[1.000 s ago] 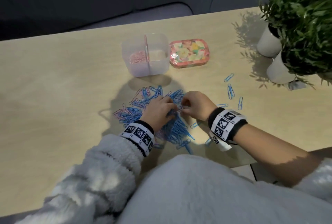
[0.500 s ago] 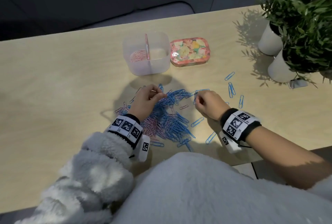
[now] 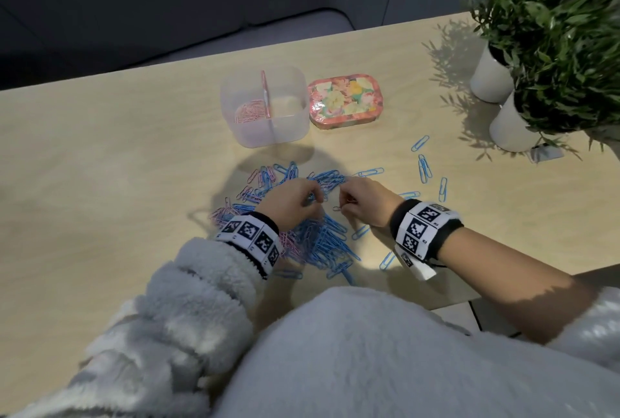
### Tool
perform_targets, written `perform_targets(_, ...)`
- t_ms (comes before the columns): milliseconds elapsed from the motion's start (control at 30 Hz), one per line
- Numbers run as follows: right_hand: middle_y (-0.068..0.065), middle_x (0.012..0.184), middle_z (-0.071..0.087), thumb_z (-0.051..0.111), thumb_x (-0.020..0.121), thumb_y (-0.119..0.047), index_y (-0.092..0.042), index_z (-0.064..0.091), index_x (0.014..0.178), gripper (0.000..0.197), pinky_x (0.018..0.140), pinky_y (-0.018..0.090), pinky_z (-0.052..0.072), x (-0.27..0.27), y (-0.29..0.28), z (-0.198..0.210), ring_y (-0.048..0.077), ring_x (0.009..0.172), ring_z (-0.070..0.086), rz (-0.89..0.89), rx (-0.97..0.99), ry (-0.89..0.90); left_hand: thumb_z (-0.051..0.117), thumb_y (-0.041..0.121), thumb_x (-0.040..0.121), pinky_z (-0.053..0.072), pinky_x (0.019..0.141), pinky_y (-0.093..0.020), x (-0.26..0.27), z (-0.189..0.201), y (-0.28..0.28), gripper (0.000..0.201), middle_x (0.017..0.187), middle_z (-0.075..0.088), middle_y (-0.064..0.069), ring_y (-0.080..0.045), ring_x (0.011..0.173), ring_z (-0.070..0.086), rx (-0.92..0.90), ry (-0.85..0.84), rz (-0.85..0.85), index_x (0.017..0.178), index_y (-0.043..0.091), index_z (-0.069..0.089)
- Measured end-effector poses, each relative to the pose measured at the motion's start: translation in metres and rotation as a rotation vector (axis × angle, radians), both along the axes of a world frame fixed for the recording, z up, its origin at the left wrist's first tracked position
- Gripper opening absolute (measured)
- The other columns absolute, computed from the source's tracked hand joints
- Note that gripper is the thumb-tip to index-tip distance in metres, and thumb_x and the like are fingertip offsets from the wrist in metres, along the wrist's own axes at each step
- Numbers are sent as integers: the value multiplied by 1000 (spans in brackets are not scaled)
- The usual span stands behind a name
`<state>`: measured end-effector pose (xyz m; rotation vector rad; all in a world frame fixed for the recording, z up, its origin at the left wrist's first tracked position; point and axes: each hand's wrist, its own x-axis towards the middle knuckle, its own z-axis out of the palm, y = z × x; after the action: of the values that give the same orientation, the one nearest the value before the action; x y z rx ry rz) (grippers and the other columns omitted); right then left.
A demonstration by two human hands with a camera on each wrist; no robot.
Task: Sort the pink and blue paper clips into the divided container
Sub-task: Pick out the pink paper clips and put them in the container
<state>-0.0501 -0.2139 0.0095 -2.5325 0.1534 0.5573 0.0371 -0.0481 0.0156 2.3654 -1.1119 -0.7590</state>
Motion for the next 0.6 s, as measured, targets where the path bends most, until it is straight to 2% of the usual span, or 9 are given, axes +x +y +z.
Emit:
perform_targets(67, 5, 88, 51, 55, 82, -7, -10, 55, 81, 4, 75, 32, 39, -4, -2, 1, 29, 92, 56, 8, -1, 25, 58, 25, 86, 44, 68, -30, 0, -4, 1, 10, 83, 51, 6, -18, 80, 55, 59, -130, -93, 95, 20, 61)
perform_targets(167, 10, 92, 53, 49, 84, -5, -13, 49, 80, 9, 74, 36, 39, -9, -3, -1, 28, 85, 52, 8, -5, 13, 52, 18, 90, 48, 72, -34, -1, -9, 2, 18, 99, 58, -1, -20, 93, 56, 52, -222, -193, 105, 21, 61)
perform_targets(233, 11, 91, 56, 47, 86, -6, -16, 45, 80, 12, 71, 34, 37, -12, -4, -3, 27, 82, 50, -15, 15, -4, 48, 14, 92, 46, 71, -36, -3, -9, 0, 23, 102, 58, -4, -24, 95, 57, 54, -318, -264, 110, 19, 60)
perform_targets(367, 10, 87, 60, 48, 83, -5, -10, 56, 88, 10, 70, 30, 37, -16, -10, -12, 22, 77, 49, -94, 79, -43, 47, 15, 93, 35, 68, -30, -2, -11, -4, 17, 102, 57, -5, -25, 93, 57, 93, -463, -327, 108, 15, 56)
perform_targets(433, 7, 72, 57, 51, 83, -4, -11, 57, 82, 10, 62, 29, 39, -12, -14, -13, 20, 64, 49, -268, 253, -40, 49, 17, 93, 38, 71, -30, 0, -15, -2, 12, 103, 58, -4, -23, 93, 57, 109, -461, -332, 103, 14, 54)
perform_targets(500, 5, 58, 44, 49, 82, -3, -11, 51, 70, 15, 45, 21, 30, -2, -16, -7, 15, 45, 41, -605, 635, -38, 49, 21, 94, 42, 77, -31, 2, -19, 1, 13, 105, 57, -4, -22, 95, 55, 122, -451, -334, 103, 13, 53)
perform_targets(567, 8, 58, 40, 40, 78, -3, -9, 47, 62, 19, 37, 12, 23, 10, -18, 1, 12, 34, 37, -910, 935, -13, 48, 23, 94, 40, 81, -29, 1, -18, 3, 17, 104, 55, -5, -20, 94, 52, 76, -367, -281, 102, 10, 55)
perform_targets(600, 9, 60, 42, 37, 79, -5, -8, 47, 60, 21, 35, 11, 21, 16, -19, 5, 12, 34, 37, -967, 980, 10, 48, 22, 94, 38, 82, -27, 0, -13, 5, 17, 101, 55, -4, -18, 91, 50, 19, -277, -205, 98, 8, 57)
